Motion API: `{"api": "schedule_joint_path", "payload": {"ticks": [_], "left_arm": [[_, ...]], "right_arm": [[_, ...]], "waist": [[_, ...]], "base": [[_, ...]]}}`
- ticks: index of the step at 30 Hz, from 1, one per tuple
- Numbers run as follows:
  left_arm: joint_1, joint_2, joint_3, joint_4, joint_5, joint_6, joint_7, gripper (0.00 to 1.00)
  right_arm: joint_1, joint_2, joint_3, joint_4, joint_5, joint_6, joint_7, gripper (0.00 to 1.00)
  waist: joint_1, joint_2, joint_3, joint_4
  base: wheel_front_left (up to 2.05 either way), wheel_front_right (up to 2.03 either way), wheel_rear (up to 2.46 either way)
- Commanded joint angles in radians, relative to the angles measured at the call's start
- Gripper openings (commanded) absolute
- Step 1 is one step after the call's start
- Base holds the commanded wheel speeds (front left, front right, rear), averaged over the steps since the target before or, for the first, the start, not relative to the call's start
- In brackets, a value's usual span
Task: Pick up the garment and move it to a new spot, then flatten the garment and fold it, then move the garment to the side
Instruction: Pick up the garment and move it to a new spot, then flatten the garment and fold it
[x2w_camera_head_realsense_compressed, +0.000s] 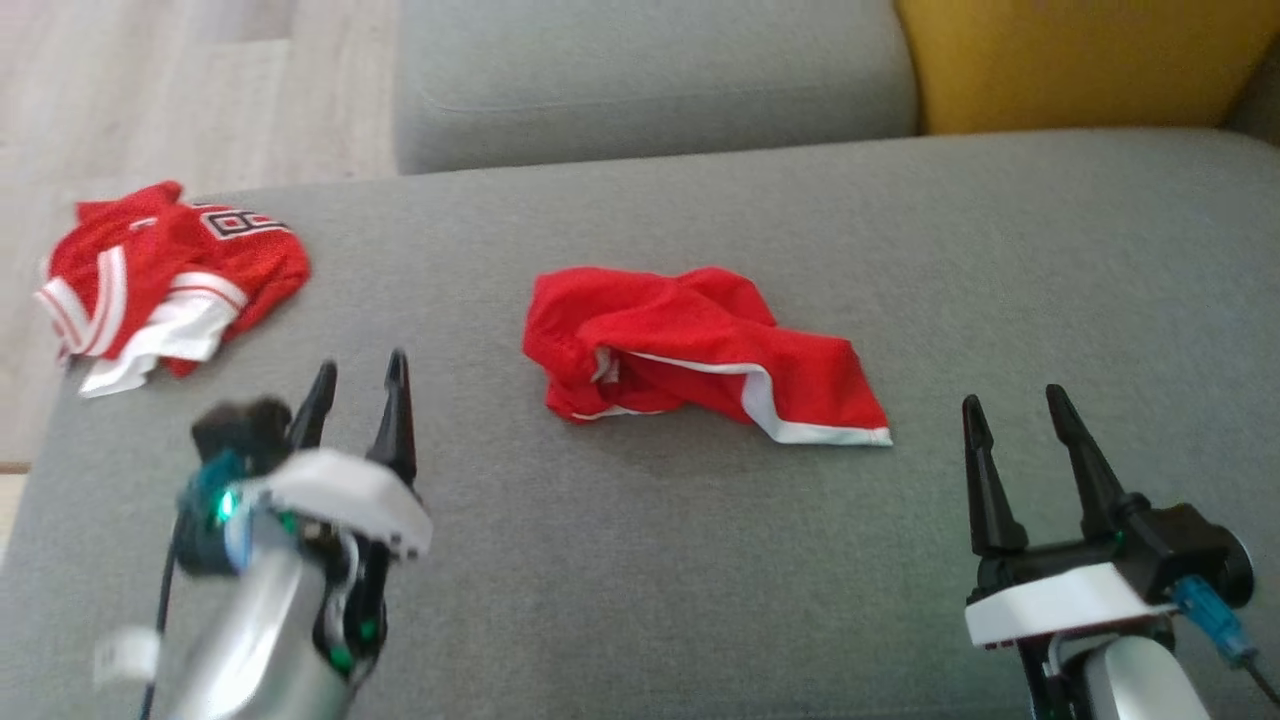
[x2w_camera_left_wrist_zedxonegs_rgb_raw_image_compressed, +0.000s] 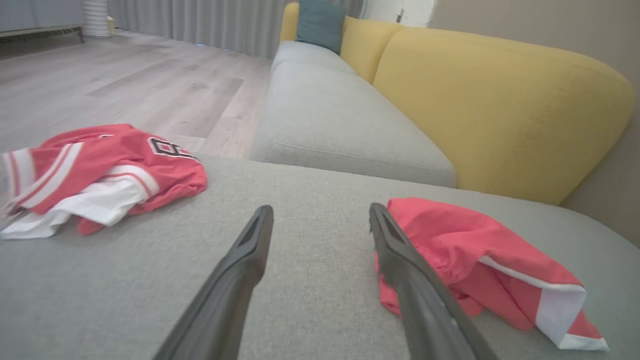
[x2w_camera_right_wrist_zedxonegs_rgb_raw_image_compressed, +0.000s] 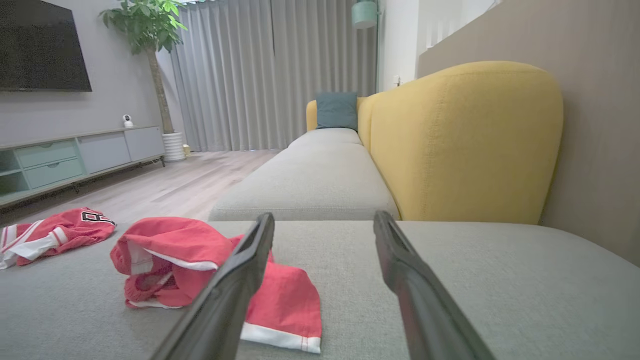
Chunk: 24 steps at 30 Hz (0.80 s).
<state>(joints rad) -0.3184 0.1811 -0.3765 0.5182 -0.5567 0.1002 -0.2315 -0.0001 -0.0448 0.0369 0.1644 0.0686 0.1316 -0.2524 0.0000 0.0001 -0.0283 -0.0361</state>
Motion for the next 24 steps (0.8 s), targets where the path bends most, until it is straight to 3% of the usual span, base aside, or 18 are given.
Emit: {"api": "schedule_joint_path", "payload": {"ticks": [1,7,12,24], "left_arm": [[-0.016,0.019,0.043,-0.057,0.006,0.014,-0.014,1.00],[0.176,0.017,0.051,-0.253,0.069,0.085,-0.029,1.00],[0.295,0.002,0.076,-0.412,0.153,0.119,-0.030,1.00],[0.410,-0.059,0.155,-0.442,0.236,0.078,-0.030,1.00]], "right_arm": [[-0.015,-0.005,0.027,-0.034,-0.010,-0.001,-0.009,1.00],[-0.003,-0.005,0.032,-0.036,-0.011,-0.001,-0.009,1.00],[0.013,-0.005,0.032,-0.036,-0.002,-0.001,-0.009,1.00],[0.030,-0.005,0.027,-0.017,0.025,-0.001,-0.009,1.00]], "waist": [[0.0000,-0.0001,-0.013,0.014],[0.0000,-0.0001,-0.020,0.025],[0.0000,-0.0001,-0.021,0.025],[0.0000,-0.0001,-0.011,0.009]], "base": [[0.00,0.00,0.00],[0.00,0.00,0.00],[0.00,0.00,0.00],[0.00,0.00,0.00]]}}
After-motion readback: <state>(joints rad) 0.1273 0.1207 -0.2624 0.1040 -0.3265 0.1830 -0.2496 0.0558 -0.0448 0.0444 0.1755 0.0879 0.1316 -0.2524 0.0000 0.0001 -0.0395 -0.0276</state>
